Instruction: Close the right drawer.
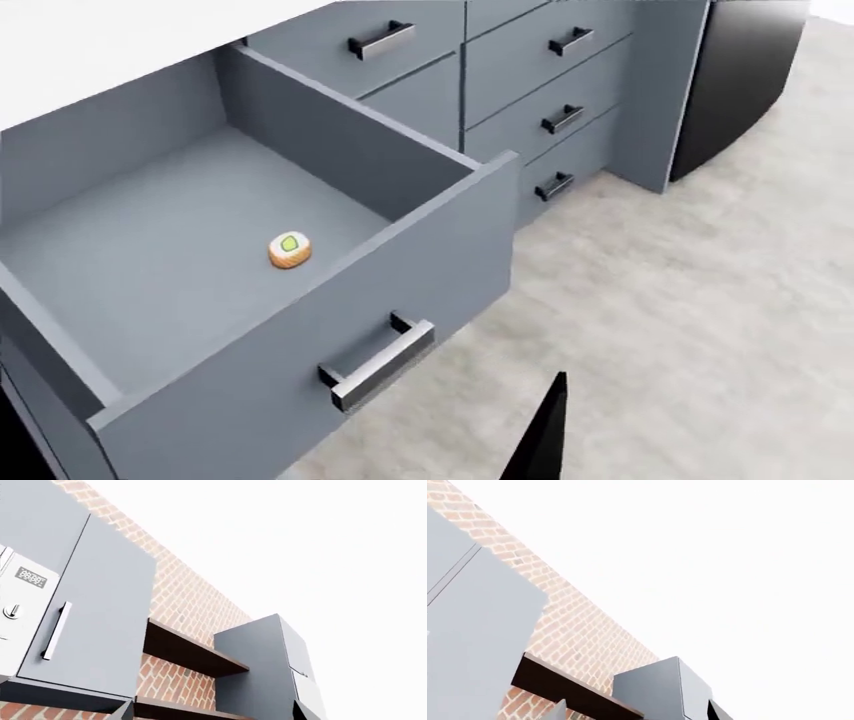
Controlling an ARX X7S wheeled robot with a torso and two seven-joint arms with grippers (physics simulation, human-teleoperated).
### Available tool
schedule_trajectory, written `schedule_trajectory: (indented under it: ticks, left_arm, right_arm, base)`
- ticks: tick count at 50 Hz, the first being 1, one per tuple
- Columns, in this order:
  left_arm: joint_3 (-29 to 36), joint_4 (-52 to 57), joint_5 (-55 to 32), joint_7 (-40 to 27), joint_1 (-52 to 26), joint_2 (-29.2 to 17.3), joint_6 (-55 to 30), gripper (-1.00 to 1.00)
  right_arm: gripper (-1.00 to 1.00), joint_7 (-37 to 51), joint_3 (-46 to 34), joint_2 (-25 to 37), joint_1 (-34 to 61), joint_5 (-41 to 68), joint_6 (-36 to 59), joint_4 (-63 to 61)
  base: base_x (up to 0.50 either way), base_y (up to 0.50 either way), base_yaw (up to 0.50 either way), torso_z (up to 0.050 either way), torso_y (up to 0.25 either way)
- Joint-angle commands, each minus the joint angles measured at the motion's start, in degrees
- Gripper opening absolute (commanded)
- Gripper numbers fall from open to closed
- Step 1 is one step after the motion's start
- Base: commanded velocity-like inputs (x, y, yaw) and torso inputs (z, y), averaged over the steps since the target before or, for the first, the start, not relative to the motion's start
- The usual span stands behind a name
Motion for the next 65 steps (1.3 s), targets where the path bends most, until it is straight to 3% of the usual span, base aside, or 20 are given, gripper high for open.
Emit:
schedule_trajectory:
  ticks: [1, 25, 53, 62, 65]
  left_arm:
    - [-0.64, 0.0, -0.33, 0.5, 0.18, 0.03, 0.19, 1.0]
    - [-0.12, 0.0, -0.09, 0.34, 0.21, 0.1, 0.12, 1.0]
    - [-4.47, 0.0, 0.1, 2.79, 4.19, 1.23, 0.3, 1.0]
    - [-6.86, 0.0, 0.57, 4.44, 6.99, 2.34, -0.02, 1.0]
    - [-8.09, 0.0, 0.82, 5.2, 8.34, 2.76, 0.16, 1.0]
  right_arm:
    - [1.0, 0.25, -0.44, 0.28, 0.22, -0.22, 0.31, -0.15]
    - [1.0, 1.5, -0.38, 1.13, 0.07, -0.09, -0.1, 0.49]
    - [1.0, 2.1, -0.9, 1.65, 0.5, -0.25, 0.59, 0.02]
    - [1.0, 2.84, -0.86, 4.29, -0.38, 3.55, -4.81, 1.41]
    - [1.0, 2.7, -0.09, 1.05, 0.98, 0.07, 4.32, 0.14]
  base:
    - [-0.07, 0.08, -0.5, 0.0, 0.0]
    - [-0.06, 0.08, -0.5, 0.0, 0.0]
    - [-0.04, 0.09, -0.5, 0.0, 0.0]
    - [-0.02, 0.04, -0.27, 0.0, 0.0]
    - [0.0, 0.0, 0.0, 0.0, 0.0]
